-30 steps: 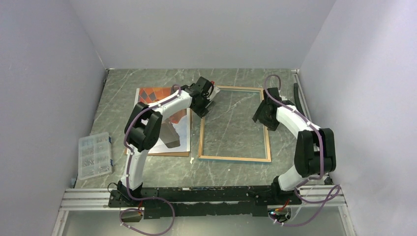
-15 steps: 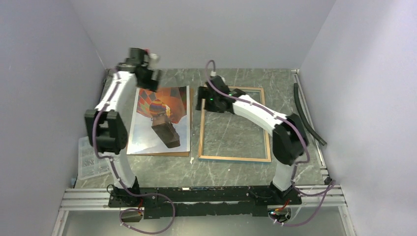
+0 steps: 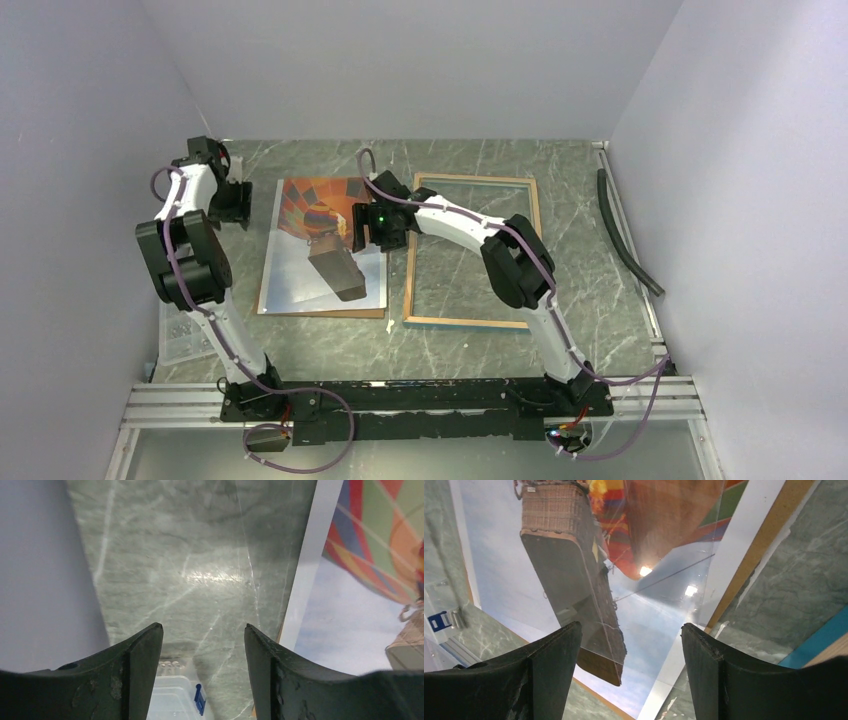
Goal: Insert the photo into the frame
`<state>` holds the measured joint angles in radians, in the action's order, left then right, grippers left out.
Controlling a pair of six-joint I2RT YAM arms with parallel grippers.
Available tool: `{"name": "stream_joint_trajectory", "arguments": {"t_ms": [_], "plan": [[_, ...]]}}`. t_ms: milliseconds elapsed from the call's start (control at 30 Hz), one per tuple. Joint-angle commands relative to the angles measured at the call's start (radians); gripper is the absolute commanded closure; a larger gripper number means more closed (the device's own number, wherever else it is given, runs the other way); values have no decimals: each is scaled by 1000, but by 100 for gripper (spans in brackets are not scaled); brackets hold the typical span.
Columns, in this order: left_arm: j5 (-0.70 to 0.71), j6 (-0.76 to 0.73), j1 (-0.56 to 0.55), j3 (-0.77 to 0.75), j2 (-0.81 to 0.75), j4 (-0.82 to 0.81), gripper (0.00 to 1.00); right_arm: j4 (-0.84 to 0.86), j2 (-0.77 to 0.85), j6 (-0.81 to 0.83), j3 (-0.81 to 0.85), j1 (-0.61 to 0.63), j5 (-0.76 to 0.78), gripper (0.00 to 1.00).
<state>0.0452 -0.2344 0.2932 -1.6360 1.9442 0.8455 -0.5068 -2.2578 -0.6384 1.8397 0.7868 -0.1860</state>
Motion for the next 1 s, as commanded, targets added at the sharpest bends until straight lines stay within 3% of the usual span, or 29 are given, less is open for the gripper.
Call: {"name": "stream_joint_trajectory", "arguments": {"t_ms": [0,467,967], "plan": [[-28,5,-3,47,13,-24,34,-8,4,13,39,-11,-35,24],[16,42,-56,192,67,-130,37,60,34,12,-85,-68,-88,25],[-47,64,-115,309,40,-171,51,154,99,-41,-229,-84,-195,31]]}}
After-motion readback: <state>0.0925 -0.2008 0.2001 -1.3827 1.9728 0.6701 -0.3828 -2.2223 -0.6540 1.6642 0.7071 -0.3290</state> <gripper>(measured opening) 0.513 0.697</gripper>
